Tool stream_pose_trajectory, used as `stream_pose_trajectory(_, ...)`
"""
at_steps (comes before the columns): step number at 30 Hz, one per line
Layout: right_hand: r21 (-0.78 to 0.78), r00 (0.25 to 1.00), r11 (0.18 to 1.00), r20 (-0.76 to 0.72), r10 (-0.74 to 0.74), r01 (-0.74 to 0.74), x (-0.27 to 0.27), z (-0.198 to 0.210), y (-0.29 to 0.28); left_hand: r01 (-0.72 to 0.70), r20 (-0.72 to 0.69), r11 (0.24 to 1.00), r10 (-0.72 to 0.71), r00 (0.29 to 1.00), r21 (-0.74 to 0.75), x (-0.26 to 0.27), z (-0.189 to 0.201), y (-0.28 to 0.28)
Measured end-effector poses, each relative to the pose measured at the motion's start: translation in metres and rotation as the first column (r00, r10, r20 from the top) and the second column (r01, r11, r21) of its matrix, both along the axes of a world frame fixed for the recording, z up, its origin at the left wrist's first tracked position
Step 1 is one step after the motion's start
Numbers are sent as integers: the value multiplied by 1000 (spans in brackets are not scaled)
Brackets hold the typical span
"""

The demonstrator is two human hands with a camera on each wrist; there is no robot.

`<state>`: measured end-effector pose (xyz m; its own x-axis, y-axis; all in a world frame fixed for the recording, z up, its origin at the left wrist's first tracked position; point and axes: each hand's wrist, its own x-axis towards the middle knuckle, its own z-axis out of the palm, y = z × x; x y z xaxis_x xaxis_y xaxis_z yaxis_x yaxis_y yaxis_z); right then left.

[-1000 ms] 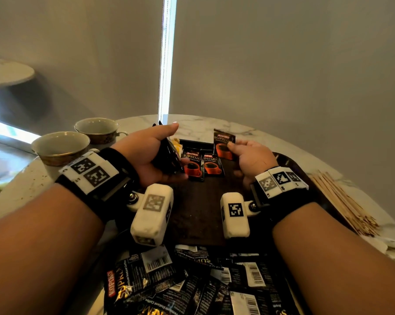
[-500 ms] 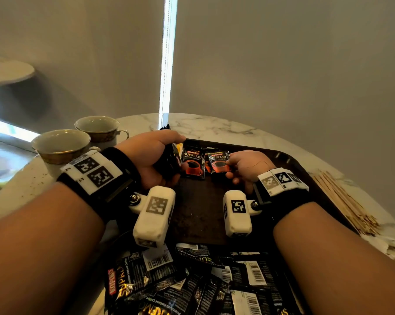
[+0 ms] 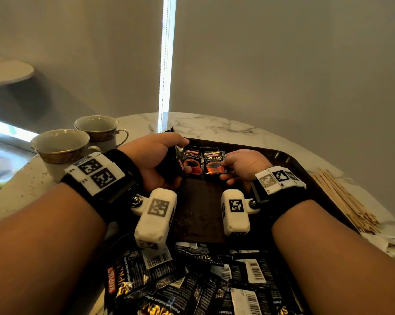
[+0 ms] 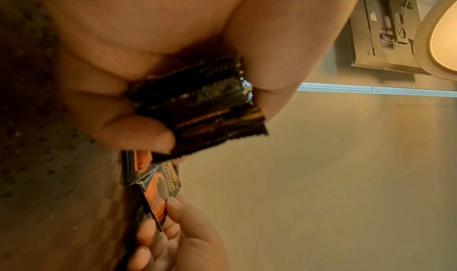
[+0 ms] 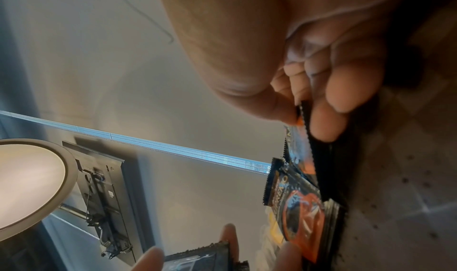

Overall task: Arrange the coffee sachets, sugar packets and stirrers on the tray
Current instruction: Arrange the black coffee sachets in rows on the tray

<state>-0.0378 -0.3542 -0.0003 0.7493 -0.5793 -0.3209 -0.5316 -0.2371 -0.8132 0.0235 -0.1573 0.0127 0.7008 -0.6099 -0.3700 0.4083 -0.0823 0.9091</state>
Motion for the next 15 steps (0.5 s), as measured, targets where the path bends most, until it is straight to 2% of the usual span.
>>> stream_pose_trajectory(6,-45,999,999,-21,28,-29,-3,2,4,10,4,1000,-10,1000,1,-1,0,-1)
stream_pose_trajectory(8,-150,996,985,-40,77,-82,-3,1,4,10,7,1000,-10,1000,2,-1,0,-1)
stream_pose_trajectory(10,-228,997,971,-21,73,-76,-4,1,4,11,3,1000,-11,1000,4,-1,1,-1)
stream_pose_trajectory(12,-233,998,971,-19,55,-58,-5,0,5,14,1,1000,-14,1000,8,-1,1,0)
stream_pose_trajectory(15,-136,999,990,24,35,-32,-4,-5,2,14,1,1000,-14,1000,12,0,0,0)
